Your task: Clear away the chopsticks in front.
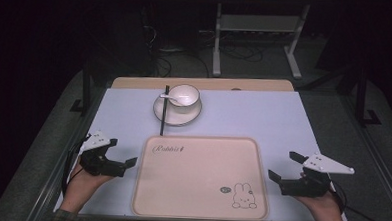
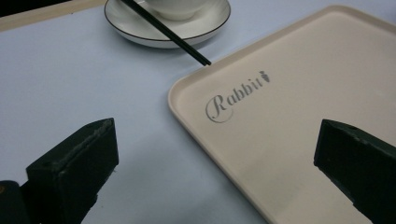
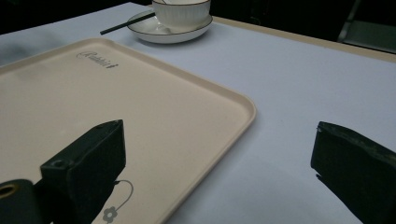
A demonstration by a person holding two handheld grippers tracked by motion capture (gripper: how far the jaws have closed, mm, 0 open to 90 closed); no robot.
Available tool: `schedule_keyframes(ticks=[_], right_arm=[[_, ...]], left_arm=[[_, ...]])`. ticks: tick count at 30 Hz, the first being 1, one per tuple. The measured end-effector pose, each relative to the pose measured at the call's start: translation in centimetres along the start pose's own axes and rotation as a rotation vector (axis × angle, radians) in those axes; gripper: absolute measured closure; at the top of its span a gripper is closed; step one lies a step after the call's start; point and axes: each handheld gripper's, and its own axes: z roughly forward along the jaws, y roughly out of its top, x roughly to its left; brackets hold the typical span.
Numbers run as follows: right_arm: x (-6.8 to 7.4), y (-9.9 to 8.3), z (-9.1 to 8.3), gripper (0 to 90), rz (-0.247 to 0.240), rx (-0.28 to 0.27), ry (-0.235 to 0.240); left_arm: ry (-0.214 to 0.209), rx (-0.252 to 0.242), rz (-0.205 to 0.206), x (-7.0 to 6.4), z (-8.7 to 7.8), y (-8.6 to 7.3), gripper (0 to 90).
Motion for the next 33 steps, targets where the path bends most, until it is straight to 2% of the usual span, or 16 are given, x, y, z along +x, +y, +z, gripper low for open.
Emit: schedule_keyframes(ticks=[7,11,12,14,17,18,21,22,23,26,28,29,30,33], right_arm=[[-0.1,-0.2,0.2,2.5,0.004,0.008,0.004],[-0.1,-0.2,0.4,2.5,0.001,0.013,-0.001],[-0.1,-0.2,0.4,2.5,0.000,0.013,-0.001],[-0.1,-0.2,0.4,2.4,-0.002,0.013,0.000],[-0.1,-0.2,0.5,2.5,0.000,0.016,-0.001],[-0.1,-0.2,0.5,2.5,-0.003,0.017,-0.001],[-0.1,-0.2,0.5,2.5,-0.006,0.018,-0.002],[-0.1,-0.2,0.5,2.5,-0.004,0.018,-0.004],[-0.1,-0.3,0.5,2.5,-0.004,0.018,-0.004],[-0.1,-0.3,0.4,2.5,-0.001,0.018,-0.004],[-0.1,-0.3,0.4,2.5,0.001,0.016,-0.004],[-0.1,-0.3,0.4,2.5,0.000,0.016,-0.005],[-0.2,-0.3,0.4,2.5,0.001,0.015,-0.005],[-0.2,-0.4,0.4,2.5,0.000,0.016,-0.007]], left_arm=[[0.006,0.031,-0.008,0.6,1.4,1.8,0.0],[0.010,0.061,-0.010,1.2,3.2,3.5,0.0],[0.010,0.061,-0.010,1.2,3.2,3.5,1.1],[0.006,0.066,-0.005,1.8,4.4,4.8,4.1],[0.004,0.072,-0.005,2.0,5.1,5.5,5.4],[0.001,0.079,-0.004,2.3,6.1,6.3,5.9],[0.002,0.088,-0.005,2.5,6.8,6.9,8.7],[0.002,0.094,-0.012,2.8,7.7,7.6,9.4],[0.002,0.094,-0.012,2.8,7.7,7.6,12.9],[0.014,0.115,-0.017,3.3,9.2,8.6,14.5],[0.017,0.121,-0.016,3.5,9.6,8.9,18.2],[0.018,0.129,-0.022,3.9,10.4,9.3,20.1],[0.018,0.129,-0.022,3.9,10.4,9.3,21.6],[0.027,0.147,-0.032,4.7,11.9,10.1,27.1]])
